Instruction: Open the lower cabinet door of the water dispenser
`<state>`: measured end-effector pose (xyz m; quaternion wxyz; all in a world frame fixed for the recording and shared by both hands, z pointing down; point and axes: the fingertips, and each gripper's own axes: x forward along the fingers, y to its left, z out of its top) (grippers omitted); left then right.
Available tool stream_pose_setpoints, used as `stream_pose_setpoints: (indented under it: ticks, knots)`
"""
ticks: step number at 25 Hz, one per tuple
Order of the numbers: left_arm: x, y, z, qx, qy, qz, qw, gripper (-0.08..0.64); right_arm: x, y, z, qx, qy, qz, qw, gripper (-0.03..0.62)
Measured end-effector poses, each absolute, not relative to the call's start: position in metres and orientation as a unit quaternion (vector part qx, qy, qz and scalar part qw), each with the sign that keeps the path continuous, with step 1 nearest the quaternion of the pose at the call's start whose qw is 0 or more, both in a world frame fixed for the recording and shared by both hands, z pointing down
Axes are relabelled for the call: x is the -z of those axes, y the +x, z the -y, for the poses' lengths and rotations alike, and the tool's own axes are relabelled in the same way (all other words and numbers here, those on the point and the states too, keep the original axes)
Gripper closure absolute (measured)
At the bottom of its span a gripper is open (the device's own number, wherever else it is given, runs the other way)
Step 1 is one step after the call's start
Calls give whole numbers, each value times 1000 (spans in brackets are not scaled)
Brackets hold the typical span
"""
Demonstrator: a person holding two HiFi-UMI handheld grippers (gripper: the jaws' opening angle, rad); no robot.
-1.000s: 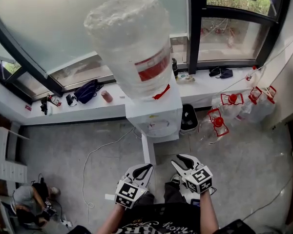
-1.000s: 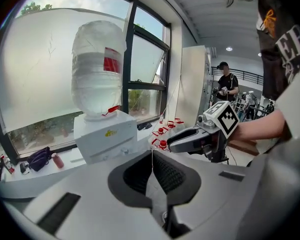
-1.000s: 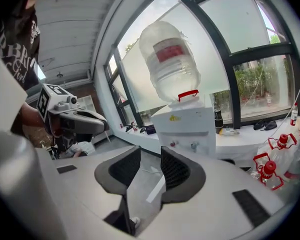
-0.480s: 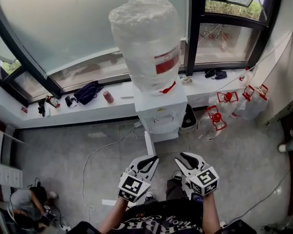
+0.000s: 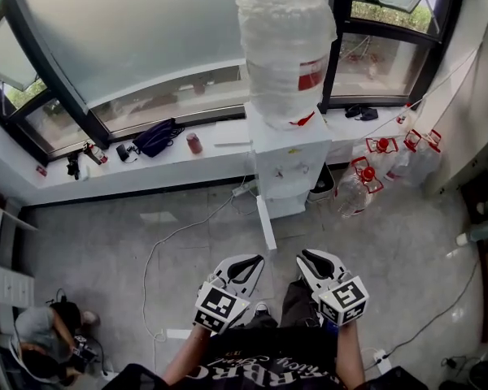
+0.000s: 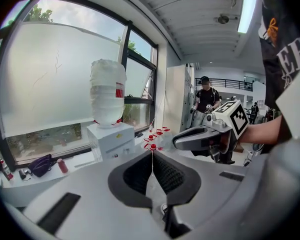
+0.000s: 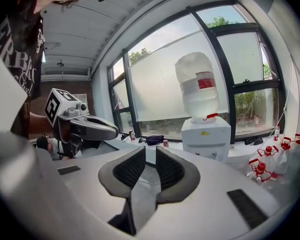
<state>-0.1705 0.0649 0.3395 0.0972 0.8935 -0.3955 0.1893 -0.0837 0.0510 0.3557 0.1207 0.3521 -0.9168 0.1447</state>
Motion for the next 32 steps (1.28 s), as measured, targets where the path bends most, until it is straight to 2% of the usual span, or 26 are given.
stream_pose_setpoints:
  ticks: [8, 14, 32]
  knots:
    - [-329, -201, -131, -172, 900, 389, 97, 540, -324, -120, -106, -110, 357, 921, 113, 578]
    - [-323, -203, -155, -154, 904, 389, 91, 540, -306, -134, -135, -87, 352, 927, 97, 578]
    - [-304, -215, -181, -113, 900, 414, 76, 540, -302, -155, -164, -51, 321, 936, 136, 580]
